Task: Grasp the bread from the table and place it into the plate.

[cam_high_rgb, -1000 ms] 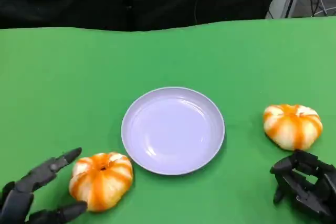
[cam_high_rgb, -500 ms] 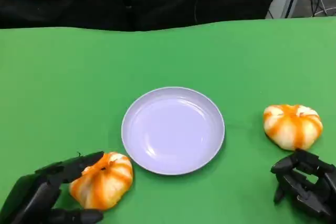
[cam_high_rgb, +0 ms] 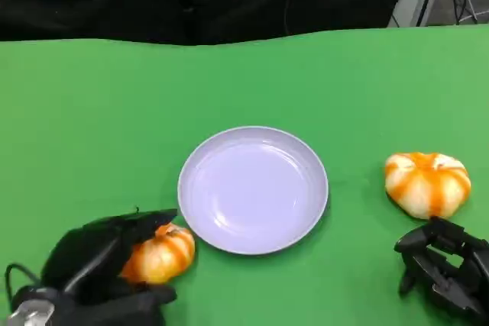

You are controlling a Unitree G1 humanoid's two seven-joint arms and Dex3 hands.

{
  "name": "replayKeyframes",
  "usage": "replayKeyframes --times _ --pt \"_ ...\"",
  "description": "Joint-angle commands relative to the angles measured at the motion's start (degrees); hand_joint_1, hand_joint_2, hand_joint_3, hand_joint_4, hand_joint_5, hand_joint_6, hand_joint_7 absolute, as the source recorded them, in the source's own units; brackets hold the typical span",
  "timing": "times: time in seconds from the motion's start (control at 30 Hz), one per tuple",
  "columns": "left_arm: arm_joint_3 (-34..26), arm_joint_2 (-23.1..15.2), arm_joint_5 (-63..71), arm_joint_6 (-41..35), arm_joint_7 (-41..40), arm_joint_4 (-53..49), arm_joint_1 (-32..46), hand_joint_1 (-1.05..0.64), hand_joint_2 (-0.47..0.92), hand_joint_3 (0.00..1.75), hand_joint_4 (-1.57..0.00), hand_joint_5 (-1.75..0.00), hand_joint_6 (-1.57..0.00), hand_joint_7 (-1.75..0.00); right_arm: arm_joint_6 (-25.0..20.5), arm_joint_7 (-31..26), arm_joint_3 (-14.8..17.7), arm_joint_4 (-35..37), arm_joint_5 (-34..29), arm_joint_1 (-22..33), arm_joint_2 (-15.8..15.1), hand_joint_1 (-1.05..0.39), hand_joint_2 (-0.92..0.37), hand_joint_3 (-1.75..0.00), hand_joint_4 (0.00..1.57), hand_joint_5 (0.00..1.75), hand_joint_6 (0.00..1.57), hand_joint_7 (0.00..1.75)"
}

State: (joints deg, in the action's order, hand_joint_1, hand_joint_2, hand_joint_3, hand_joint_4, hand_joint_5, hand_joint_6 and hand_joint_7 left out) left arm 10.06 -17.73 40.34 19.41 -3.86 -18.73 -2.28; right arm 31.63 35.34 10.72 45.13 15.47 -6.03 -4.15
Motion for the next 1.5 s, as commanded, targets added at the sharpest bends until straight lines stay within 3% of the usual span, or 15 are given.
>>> replayKeyframes --times 0.03,0.13,0.2,0.27,0.33,0.57,0.73,0.77,0.87,0.93,1.0,1.03,1.07,1.17,1.5 --pt "3.72 -0.85 0.65 -4.56 3.0 -1.77 -1.67 -0.89 0.92 0.28 -0.52 -0.02 -0.47 -0.01 -0.29 -0.3 0.33 -1.25 0.65 0.73 -0.19 -0.24 -0.92 -0.49 0.59 1.75 0.7 1.17" --pt "5.32 -1.04 -0.29 -5.84 3.93 -2.63 -2.33 -0.81 0.92 0.28 -0.55 -0.03 -0.49 -0.02 -0.56 -0.5 0.26 -1.6 0.56 0.92 -0.12 -0.23 -0.92 -0.49 0.59 1.75 0.7 1.17" --pt "6.35 -1.36 -0.35 -6.23 4.07 -3.01 -2.66 -0.56 0.92 0.16 -0.57 -0.02 -0.51 -0.01 -0.42 -0.76 0.22 -1.67 0.34 0.94 -0.15 -0.24 -0.92 -0.49 0.59 1.75 0.7 1.17" --pt "6.91 -1.66 -0.88 -6.28 4.09 -3.03 -2.66 -0.48 0.92 0.12 -0.58 -0.02 -0.51 -0.01 -0.4 -0.84 0.2 -1.72 0.33 0.92 -0.17 -0.24 -0.92 -0.49 0.59 1.75 0.7 1.17" --pt "7.25 -1.91 -1.62 -6.23 4.12 -2.92 -2.54 -0.24 0.9 0.05 -0.61 -0.02 -0.54 -0.01 -0.42 -0.82 0.21 -1.73 0.4 0.88 -0.19 -0.24 -0.92 -0.49 0.59 1.75 0.7 1.17" --pt "7.74 -3.05 -3.16 -7.2 4.3 -0.6 -1.58 -0.09 0.92 0.03 -0.7 -0.03 -0.59 -0.02 -0.67 -0.85 0.16 -1.87 0.37 0.9 -0.29 -0.24 -0.92 -0.48 0.59 1.73 0.7 1.16" --pt "7.32 -2.68 -3.29 -10.07 3.38 2.67 0.15 -0.06 0.9 0.02 -0.78 -0.07 -0.75 -0.06 -0.41 -0.41 0.23 -1.64 0.59 0.82 -0.2 -0.24 -0.92 -0.48 0.59 1.75 0.7 1.17" --pt "7.28 -2.53 -3.26 -10.49 2.95 3.0 0.36 -0.06 0.9 0.01 -0.73 -0.22 -0.78 -0.04 -0.35 -0.42 0.25 -1.57 0.58 0.8 -0.19 -0.24 -0.92 -0.48 0.59 1.75 0.7 1.17" --pt "7.07 -1.88 -2.58 -11.89 0.54 3.83 1.03 -0.09 0.88 0.0 -0.39 -1.13 -0.88 -0.06 -0.3 -0.3 0.28 -1.32 0.6 0.66 -0.21 -0.23 -0.92 -0.48 0.59 1.75 0.7 1.17" --pt "6.78 -1.41 -2.17 -12.56 -1.61 4.35 1.47 -0.11 0.87 0.0 -0.36 -1.32 -0.91 -0.12 -0.23 -0.35 0.28 -1.18 0.52 0.57 -0.23 -0.24 -0.92 -0.49 0.59 1.75 0.7 1.17" --pt "6.36 -0.81 -1.3 -13.62 -4.24 5.64 2.26 -0.12 0.85 0.0 -0.44 -1.63 -0.64 -1.06 -0.31 -0.39 0.3 -1.11 0.53 0.53 -0.24 -0.24 -0.92 -0.49 0.59 1.75 0.7 1.17" --pt "6.17 -0.57 -0.92 -14.3 -5.17 6.51 2.69 -0.11 0.85 0.0 -0.49 -1.7 -0.53 -1.38 -0.46 -0.47 0.29 -1.26 0.53 0.59 -0.22 -0.24 -0.92 -0.49 0.59 1.75 0.7 1.17" --pt "6.07 -0.43 -0.69 -14.78 -5.81 7.21 3.03 -0.11 0.84 0.0 -0.53 -1.72 -0.5 -1.5 -0.52 -0.57 0.27 -1.4 0.49 0.65 -0.2 -0.24 -0.92 -0.48 0.59 1.75 0.7 1.17" --pt "5.81 -0.39 -0.06 -15.44 -7.44 8.78 3.74 -0.1 0.83 0.0 -0.58 -1.74 -0.47 -1.64 -0.32 -0.67 0.28 -1.03 0.36 0.49 -0.23 -0.25 -0.92 -0.48 0.59 1.75 0.71 1.16" --pt "2.98 -0.77 2.54 -18.23 -11.26 17.31 6.58 -0.12 0.83 0.0 -0.57 -1.75 -0.42 -1.69 -0.39 -0.77 0.08 -1.33 0.33 0.56 0.03 -0.24 -0.92 -0.48 0.59 1.75 0.7 1.16"
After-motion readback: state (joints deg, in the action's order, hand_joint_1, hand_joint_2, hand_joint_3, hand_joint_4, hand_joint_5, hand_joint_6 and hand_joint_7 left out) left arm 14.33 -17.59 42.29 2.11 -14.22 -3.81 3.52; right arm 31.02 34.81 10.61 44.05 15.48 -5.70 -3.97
